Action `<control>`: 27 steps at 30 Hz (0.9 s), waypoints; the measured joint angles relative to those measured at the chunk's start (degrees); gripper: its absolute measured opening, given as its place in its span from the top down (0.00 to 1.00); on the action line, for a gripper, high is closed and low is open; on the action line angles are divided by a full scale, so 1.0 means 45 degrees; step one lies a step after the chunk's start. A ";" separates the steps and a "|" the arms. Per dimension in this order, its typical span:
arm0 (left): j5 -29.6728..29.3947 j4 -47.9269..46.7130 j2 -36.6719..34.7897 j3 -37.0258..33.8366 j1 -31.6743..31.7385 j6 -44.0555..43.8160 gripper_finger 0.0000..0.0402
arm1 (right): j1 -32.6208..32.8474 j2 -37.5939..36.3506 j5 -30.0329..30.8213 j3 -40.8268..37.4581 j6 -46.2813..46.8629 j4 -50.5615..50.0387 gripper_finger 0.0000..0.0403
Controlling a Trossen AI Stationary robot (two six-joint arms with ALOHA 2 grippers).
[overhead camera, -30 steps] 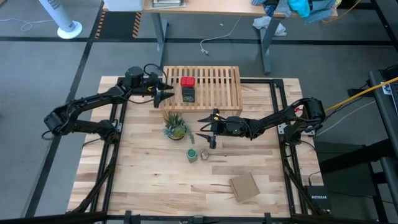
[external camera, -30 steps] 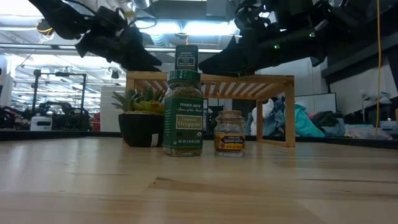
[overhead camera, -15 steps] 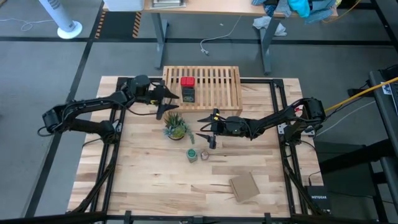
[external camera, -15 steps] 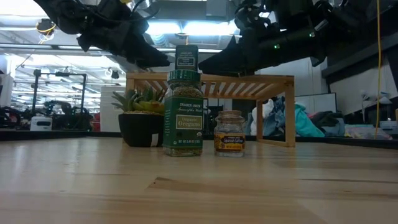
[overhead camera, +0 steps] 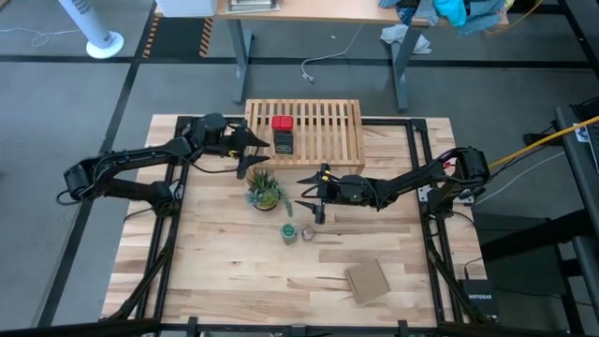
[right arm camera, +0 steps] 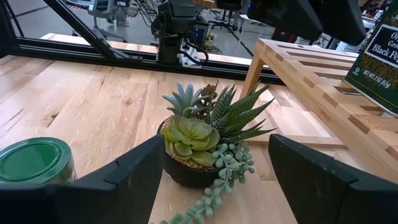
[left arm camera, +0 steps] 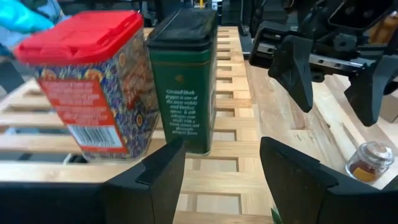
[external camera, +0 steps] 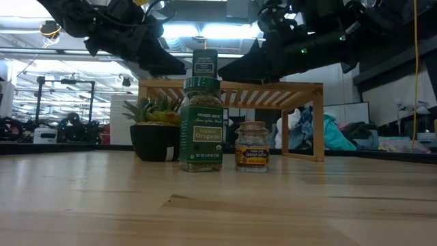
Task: Shelf spices
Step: Remove the black seasoning can from the shelf
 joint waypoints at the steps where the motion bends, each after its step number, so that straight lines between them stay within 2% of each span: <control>1: 0.0000 -0.0024 0.0000 0.0000 0.0000 -0.0115 0.50 | 0.0000 0.0000 0.0000 0.0000 0.0000 0.0000 0.28; 11: 0.0000 -0.0021 0.0005 0.0000 0.0000 -0.0779 0.50 | 0.0010 0.0000 0.0000 0.0000 0.0000 -0.0029 0.28; 27: 0.0000 -0.0006 0.0005 0.0000 -0.0024 -0.0422 0.50 | 0.0000 0.0005 0.0000 -0.0005 0.0000 -0.0272 0.28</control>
